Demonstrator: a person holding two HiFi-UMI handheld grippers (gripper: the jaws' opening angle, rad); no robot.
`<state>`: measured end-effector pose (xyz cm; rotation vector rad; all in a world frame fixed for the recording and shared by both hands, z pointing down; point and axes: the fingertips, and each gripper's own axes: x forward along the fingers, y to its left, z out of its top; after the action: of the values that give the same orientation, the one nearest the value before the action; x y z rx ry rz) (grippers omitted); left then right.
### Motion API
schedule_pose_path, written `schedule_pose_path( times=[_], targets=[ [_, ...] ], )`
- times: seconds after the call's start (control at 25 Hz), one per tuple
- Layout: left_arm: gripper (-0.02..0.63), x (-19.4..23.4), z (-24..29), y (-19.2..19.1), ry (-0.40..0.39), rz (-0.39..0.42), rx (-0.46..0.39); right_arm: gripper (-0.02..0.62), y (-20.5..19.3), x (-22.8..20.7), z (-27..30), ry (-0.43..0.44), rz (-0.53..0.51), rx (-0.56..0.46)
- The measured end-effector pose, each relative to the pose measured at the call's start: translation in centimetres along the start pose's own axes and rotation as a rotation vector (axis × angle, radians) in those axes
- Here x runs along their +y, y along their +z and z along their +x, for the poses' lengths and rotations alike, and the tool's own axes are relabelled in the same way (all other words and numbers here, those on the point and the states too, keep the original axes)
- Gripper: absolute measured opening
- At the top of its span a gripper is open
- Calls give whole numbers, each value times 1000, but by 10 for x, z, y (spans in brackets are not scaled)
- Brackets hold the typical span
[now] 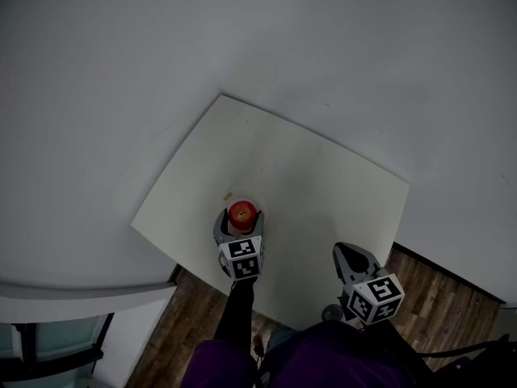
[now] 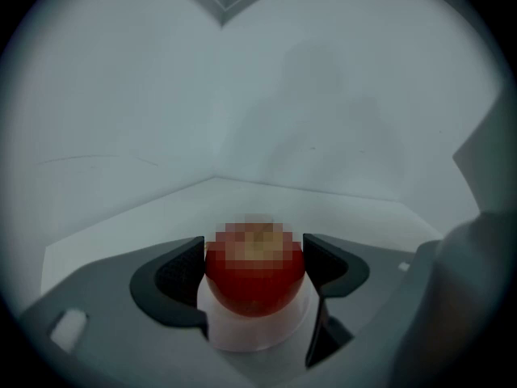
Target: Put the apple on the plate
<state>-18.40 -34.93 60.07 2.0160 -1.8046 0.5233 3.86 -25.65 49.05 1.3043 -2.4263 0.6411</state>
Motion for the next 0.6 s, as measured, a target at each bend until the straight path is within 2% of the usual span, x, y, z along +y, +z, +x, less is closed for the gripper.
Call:
schedule_pose_path(
  times=[0.16, 0.6],
  targets=[
    [390, 1, 3, 0, 5, -35, -11, 11, -2, -2, 0, -7, 5, 4],
    [391, 1, 6, -1, -5, -19, -14, 11, -3, -6, 1, -15, 10, 10]
  ],
)
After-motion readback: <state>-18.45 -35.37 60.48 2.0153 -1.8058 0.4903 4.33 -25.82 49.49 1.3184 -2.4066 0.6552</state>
